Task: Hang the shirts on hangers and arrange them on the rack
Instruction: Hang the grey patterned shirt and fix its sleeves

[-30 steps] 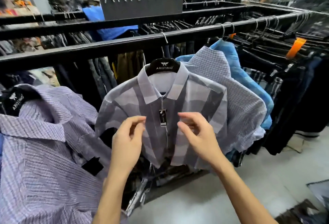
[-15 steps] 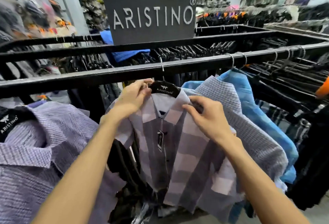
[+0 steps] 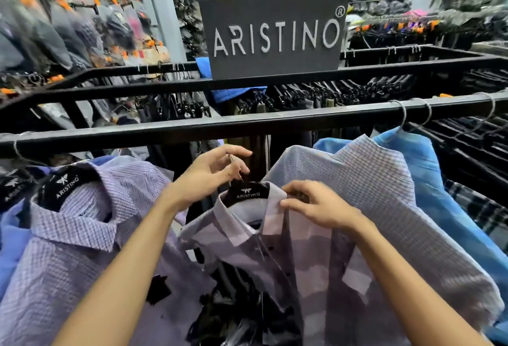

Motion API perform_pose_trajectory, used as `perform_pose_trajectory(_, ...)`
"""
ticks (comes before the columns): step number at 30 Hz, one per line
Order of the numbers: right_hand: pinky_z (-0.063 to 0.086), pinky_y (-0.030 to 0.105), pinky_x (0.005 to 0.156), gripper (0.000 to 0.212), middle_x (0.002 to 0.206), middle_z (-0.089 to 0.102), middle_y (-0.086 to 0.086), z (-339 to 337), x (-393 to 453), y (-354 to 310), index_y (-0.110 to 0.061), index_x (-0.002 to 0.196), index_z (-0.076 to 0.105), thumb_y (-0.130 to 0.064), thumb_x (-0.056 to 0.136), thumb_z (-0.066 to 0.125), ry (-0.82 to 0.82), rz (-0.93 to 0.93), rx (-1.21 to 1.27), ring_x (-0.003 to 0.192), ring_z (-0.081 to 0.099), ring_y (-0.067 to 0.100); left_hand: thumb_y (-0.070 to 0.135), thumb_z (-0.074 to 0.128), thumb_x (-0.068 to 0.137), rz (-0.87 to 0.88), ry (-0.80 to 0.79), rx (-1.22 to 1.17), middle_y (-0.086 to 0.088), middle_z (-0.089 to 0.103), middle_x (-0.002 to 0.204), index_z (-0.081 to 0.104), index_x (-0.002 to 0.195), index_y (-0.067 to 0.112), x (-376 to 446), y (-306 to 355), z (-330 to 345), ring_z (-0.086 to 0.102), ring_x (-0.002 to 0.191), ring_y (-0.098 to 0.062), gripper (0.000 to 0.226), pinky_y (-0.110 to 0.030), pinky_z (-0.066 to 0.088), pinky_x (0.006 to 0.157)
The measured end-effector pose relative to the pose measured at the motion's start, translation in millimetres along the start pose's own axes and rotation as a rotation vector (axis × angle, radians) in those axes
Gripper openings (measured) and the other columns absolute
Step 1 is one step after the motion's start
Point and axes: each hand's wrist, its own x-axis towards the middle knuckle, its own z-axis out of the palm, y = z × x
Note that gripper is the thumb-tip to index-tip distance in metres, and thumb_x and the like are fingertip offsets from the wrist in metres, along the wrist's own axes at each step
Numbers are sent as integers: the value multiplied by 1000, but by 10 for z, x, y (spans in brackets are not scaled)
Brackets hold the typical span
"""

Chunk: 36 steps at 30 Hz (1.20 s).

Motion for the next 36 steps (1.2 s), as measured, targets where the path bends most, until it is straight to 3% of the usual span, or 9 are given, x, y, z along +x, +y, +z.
perform_pose_trajectory(3, 47, 33, 83, 27, 87, 70, -7, 46, 138, -100, -25, 111, 71, -46, 96, 64, 4, -101, -94, 85, 60, 12, 51, 75, 84, 48, 319, 237, 4, 62, 58, 68, 73, 22, -198, 144, -42, 56, 54, -8, 31, -28, 48, 59)
perform_pose_trajectory(6, 42, 38, 93, 36, 95, 67, -11, 98, 311, -211, -34, 115, 67, -57, 91, 54, 39, -168, -201, 99, 53, 12, 48, 75, 86, 110, 548, 495, 2, 61, 56, 66, 66, 21, -409, 313, -104, 59, 49, -12, 34, -30, 48, 58)
perform_pose_trajectory(10, 38, 31, 99, 34, 106, 54, -16, 183, 479, -311, -40, 117, 67, -57, 89, 59, 29, -254, -103, 110, 44, 6, 77, 60, 71, -60, 332, 610, 16, 70, 98, 68, 95, 48, -806, 443, -295, 66, 81, 0, 39, -22, 50, 77)
perform_pose_trajectory(14, 42, 17, 97, 21, 113, 45, -11, 240, 644, -479, -48, 112, 62, -52, 92, 64, 34, -262, 134, 113, 50, 8, 70, 69, 76, -193, 130, 721, 15, 70, 88, 68, 113, 40, -1288, 307, -453, 62, 71, 2, 48, -22, 48, 70)
perform_pose_trajectory(19, 32, 4, 96, 24, 112, 46, 4, 483, 879, -852, -32, 119, 60, -24, 97, 66, 179, -318, 214, 110, 40, -10, 45, 71, 87, -123, 374, 712, 6, 58, 66, 65, 77, 15, -1524, 289, -607, 54, 58, -5, 33, -17, 37, 57)
perform_pose_trajectory(24, 29, 20, 105, 27, 116, 52, -10, 796, 1004, -1180, -31, 127, 57, -27, 101, 61, 343, -323, 184, 118, 40, 20, 26, 76, 87, -146, 575, 696, 8, 44, 54, 50, 62, 22, -1563, 427, -716, 39, 55, -8, 36, -17, 30, 55)
perform_pose_trajectory(28, 37, 35, 107, 35, 128, 48, 3, 1060, 1010, -1373, -24, 134, 53, -30, 101, 61, 365, -260, 253, 116, 51, 22, 27, 75, 87, -253, 606, 649, 2, 58, 63, 59, 69, 13, -1521, 285, -728, 45, 60, -7, 28, -22, 35, 60)
perform_pose_trajectory(32, 46, 22, 100, 35, 121, 47, -5, 1277, 837, -1677, -21, 134, 54, -25, 101, 61, 272, -345, 354, 98, 64, 5, 31, 70, 86, -310, 680, 518, -12, 59, 67, 56, 74, 8, -1549, 139, -618, 44, 61, -15, 29, -36, 38, 62)
perform_pose_trajectory(36, 49, 32, 103, 40, 121, 50, -9, 1445, 771, -1986, -23, 139, 53, -29, 101, 61, 226, -330, 471, 110, 62, 6, 27, 64, 91, -383, 690, 483, 3, 62, 75, 55, 97, 18, -1571, 157, -581, 56, 74, -15, 14, -32, 37, 67)
